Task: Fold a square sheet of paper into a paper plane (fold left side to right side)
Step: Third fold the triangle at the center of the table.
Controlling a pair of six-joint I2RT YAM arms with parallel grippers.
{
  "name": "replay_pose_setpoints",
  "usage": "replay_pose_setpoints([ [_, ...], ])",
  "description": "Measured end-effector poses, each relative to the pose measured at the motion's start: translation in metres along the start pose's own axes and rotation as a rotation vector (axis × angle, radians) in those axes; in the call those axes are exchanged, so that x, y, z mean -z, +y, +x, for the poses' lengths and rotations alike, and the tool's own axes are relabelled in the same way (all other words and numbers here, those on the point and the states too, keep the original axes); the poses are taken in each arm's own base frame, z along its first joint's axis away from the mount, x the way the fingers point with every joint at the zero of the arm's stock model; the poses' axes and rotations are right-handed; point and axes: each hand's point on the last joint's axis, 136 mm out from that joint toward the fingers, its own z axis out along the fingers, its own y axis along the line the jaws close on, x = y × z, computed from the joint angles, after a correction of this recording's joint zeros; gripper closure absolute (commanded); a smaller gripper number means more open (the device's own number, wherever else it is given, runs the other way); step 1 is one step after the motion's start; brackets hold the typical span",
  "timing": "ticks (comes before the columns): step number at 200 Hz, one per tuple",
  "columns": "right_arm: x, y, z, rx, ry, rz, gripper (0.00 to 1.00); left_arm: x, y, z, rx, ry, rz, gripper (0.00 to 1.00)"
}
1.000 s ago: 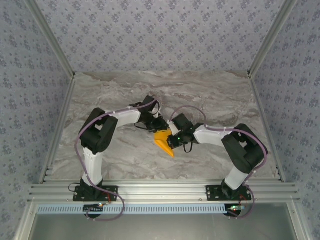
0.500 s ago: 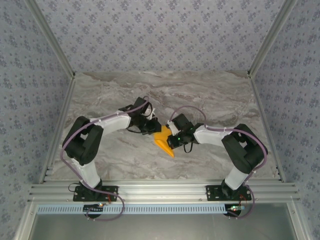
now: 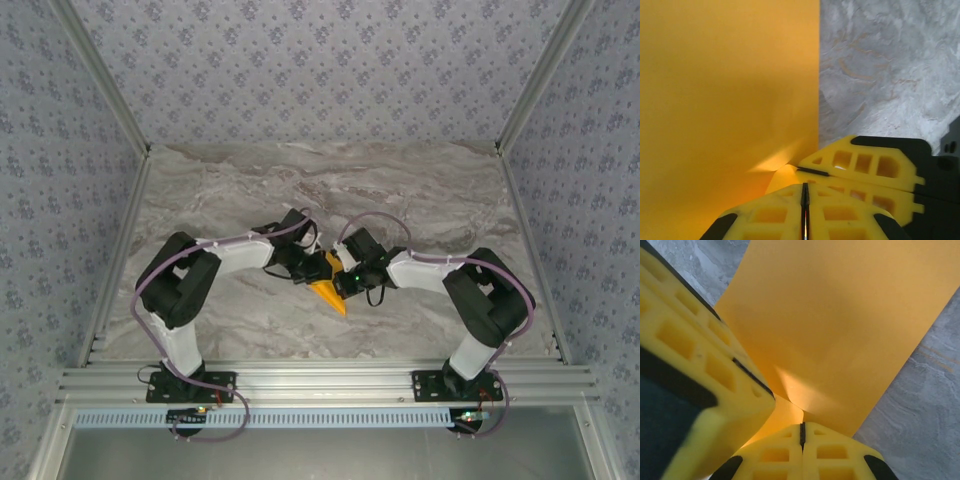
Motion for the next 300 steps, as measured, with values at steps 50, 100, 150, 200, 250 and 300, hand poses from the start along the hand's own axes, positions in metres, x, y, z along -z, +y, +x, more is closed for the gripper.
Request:
replay_pose_setpoints([
  [50, 0.000, 0.000, 0.000, 0.000, 0.001, 0.000, 1.00, -0.006, 0.023, 0.013, 0.034, 0.015, -0.050, 0.91],
  [100, 0.000, 0.000, 0.000, 0.001, 0.001, -0.001, 1.00, -0.008, 0.027, 0.014, 0.034, 0.007, -0.054, 0.91],
  [150, 0.002, 0.003, -0.001, -0.006, 0.032, 0.000, 0.80, -0.009, 0.029, 0.014, 0.032, 0.003, -0.057, 0.92],
  [200, 0.026, -0.002, -0.011, -0.033, 0.019, 0.018, 0.65, -0.009, 0.029, 0.014, 0.030, 0.001, -0.053, 0.93],
  [250, 0.047, 0.024, -0.002, -0.062, -0.002, -0.106, 0.74, -0.009, 0.029, 0.014, 0.030, 0.000, -0.053, 0.93],
  [300, 0.034, 0.050, 0.022, -0.118, 0.086, -0.231, 0.77, -0.009, 0.029, 0.014, 0.030, 0.000, -0.053, 0.93],
])
